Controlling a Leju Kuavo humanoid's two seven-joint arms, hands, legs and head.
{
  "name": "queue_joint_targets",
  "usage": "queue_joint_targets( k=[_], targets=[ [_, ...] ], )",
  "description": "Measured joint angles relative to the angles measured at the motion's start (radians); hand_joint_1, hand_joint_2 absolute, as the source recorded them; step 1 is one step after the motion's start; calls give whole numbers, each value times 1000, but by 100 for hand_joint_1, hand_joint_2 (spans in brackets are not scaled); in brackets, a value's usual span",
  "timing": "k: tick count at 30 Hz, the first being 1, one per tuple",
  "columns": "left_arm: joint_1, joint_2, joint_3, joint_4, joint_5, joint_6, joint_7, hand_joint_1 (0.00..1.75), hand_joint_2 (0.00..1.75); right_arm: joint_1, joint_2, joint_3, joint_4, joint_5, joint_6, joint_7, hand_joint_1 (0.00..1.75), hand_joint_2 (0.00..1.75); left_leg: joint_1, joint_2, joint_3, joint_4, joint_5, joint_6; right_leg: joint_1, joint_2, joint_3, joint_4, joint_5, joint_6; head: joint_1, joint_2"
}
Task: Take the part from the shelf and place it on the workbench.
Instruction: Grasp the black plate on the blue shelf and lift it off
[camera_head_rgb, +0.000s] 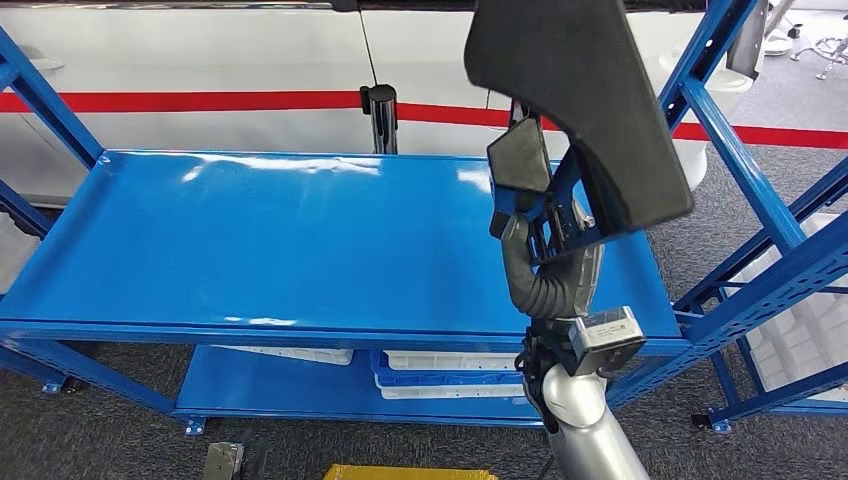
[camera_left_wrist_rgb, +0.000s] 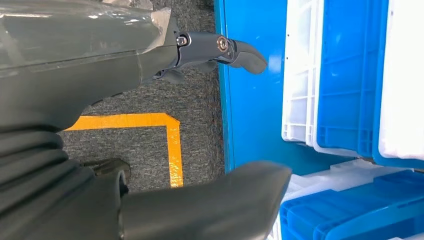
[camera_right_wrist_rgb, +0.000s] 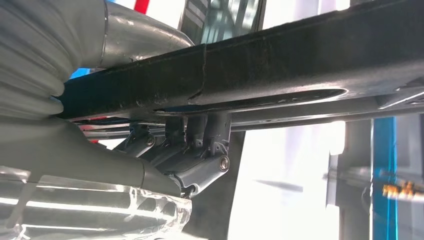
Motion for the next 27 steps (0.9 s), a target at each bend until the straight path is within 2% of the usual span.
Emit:
queue_joint_targets(
  k=[8, 16, 18, 21, 23, 25, 26, 27],
  targets=[
    [3, 1, -1, -4, 1, 16, 0, 0, 175, 13, -13, 23, -12, -8, 1, -3, 175, 175, 0, 0, 0, 0, 0, 0, 0, 0, 0, 0, 0, 0, 0, 0],
    [33, 15, 8, -21, 36, 91, 0, 0, 175, 69, -58, 171, 38, -79, 35, -29, 175, 175, 0, 0, -1, 0, 0, 0, 0, 0, 0, 0, 0, 0, 0, 0],
    [38, 19, 14, -22, 37, 93, 0, 0, 175, 70, -58, 180, 46, -83, 35, -36, 175, 175, -3, -1, -2, 2, -3, 6, -6, 0, 0, -3, 1, 4, 0, 0],
    [44, 25, 23, -28, 37, 95, 0, 0, 175, 69, -58, 186, 55, -86, 34, -38, 175, 175, -2, 0, 2, -5, 0, 22, -14, 0, 1, -3, 1, 12, 0, 0],
    [45, 25, 26, -30, 37, 94, 0, 0, 175, 68, -58, 188, 56, -87, 33, -40, 175, 175, 5, 2, 8, -19, 10, 31, -13, 0, -19, 40, -24, 8, 3, 0],
    [45, 26, 28, -30, 38, 92, 0, 0, 175, 68, -59, 189, 59, -87, 33, -42, 175, 175, 7, 3, 10, -22, 14, 34, -13, 0, -77, 156, -79, -3, 6, 0],
    [46, 27, 29, -30, 39, 91, 0, 0, 175, 69, -60, 190, 61, -88, 33, -43, 175, 175, 6, 3, 9, -22, 14, 35, -13, 0, -109, 222, -104, -6, 9, 0],
    [47, 27, 29, -30, 40, 89, 0, 0, 175, 70, -62, 190, 63, -88, 32, -43, 175, 175, 7, 2, 8, -22, 14, 34, -14, 0, -134, 269, -116, -4, 10, 0]
  ],
)
